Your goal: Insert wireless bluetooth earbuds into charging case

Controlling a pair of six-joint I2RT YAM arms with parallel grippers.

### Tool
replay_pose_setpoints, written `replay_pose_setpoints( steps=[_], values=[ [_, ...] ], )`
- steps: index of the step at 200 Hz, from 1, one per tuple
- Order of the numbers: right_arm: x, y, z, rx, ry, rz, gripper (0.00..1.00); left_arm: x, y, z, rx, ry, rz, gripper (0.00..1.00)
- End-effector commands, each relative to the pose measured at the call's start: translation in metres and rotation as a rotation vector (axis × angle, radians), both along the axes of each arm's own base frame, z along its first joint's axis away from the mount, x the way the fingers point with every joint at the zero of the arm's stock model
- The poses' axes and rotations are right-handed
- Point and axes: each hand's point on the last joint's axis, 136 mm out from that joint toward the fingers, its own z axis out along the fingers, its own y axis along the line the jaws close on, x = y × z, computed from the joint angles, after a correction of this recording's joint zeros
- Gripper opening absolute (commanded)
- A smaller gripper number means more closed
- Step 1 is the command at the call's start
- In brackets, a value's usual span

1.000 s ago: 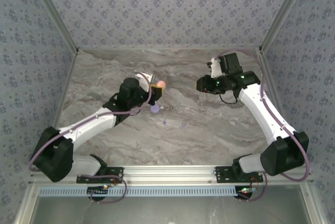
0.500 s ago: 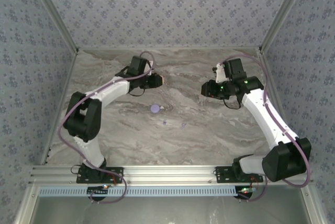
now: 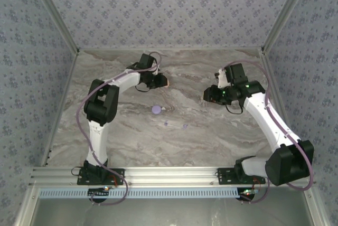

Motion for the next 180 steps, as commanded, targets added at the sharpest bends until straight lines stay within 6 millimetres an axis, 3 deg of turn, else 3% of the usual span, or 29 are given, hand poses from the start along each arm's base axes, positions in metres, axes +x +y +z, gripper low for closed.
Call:
replay_pose_setpoints(
  steps=[1,55,89,111,140,180],
  values=[
    [-0.003,-0.001,0.005,0.016,-0.004,-0.015,0.34,0.004,-0.005,-0.003,-0.015,0.029,-0.019,0.21],
    [-0.004,-0.002,0.003,0.011,0.0,-0.015,0.34,0.013,-0.008,-0.019,0.014,0.06,-0.028,0.25],
    [-0.004,-0.003,0.001,0.005,0.004,-0.016,0.34,0.014,0.0,-0.029,0.078,0.068,-0.028,0.36],
    [-0.004,-0.003,0.0,0.002,0.005,-0.016,0.34,0.015,0.008,-0.032,0.125,0.057,-0.015,0.5],
    [-0.002,-0.003,-0.001,0.002,0.006,-0.016,0.34,0.018,0.02,-0.021,0.192,0.01,0.004,0.61],
    [-0.001,-0.004,-0.009,-0.013,0.021,-0.013,0.35,0.017,0.041,0.019,0.272,-0.103,0.024,0.64]
  ],
)
